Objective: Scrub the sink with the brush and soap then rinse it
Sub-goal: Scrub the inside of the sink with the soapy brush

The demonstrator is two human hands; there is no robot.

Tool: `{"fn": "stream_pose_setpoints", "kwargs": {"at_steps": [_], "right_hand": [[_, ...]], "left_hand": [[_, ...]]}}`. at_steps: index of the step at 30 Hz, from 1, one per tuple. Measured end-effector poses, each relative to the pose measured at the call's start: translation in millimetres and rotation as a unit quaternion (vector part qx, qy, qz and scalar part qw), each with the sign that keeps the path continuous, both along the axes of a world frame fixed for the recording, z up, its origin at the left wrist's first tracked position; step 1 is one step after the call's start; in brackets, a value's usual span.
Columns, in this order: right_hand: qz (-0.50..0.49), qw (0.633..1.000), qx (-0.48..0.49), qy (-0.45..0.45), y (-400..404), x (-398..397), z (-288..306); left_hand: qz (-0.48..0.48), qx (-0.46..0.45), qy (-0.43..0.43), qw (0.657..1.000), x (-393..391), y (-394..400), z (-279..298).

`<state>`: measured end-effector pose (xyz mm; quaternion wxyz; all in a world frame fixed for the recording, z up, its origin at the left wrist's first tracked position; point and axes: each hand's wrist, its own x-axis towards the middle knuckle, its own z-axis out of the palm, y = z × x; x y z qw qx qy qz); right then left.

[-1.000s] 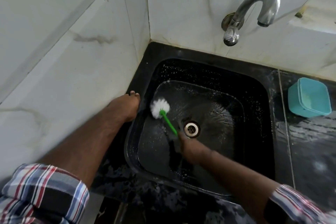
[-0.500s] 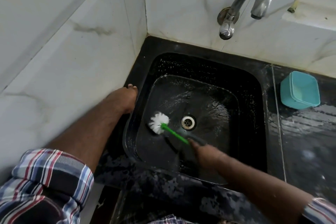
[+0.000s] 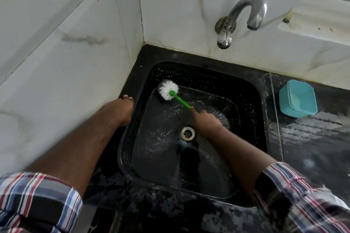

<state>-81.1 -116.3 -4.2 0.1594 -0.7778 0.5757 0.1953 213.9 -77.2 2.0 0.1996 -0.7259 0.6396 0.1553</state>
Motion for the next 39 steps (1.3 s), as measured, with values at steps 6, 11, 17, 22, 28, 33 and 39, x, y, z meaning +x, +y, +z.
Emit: {"fn": "stream_pose_setpoints", "kwargs": {"at_steps": [6,11,17,22,28,33,39], "right_hand": [[-0.071,0.99,0.026,0.12,19,-121,26],[-0.08,0.989,0.046,0.119,37,-121,37],[-0.04,0.999,0.003,0.003,-13,-28,5],[-0.138,0.989,0.016,0.047,9,-85,17],[-0.223,0.972,0.069,0.018,69,-130,42],[-0.392,0.884,0.114,-0.229,77,-152,68],[-0.173,0.984,-0.027,0.043,69,-132,59]], "left_hand": [[-0.008,-0.005,0.001,1.0,-3,-1,4],[-0.007,-0.008,-0.003,1.0,-3,-4,8],[-0.016,-0.029,-0.008,0.999,-2,-5,11],[-0.016,-0.048,-0.004,0.999,-4,-2,13],[-0.018,-0.071,0.008,0.997,-7,0,19],[-0.017,-0.059,0.003,0.998,-7,1,21],[0.006,-0.043,0.003,0.999,-12,-1,26]]}}
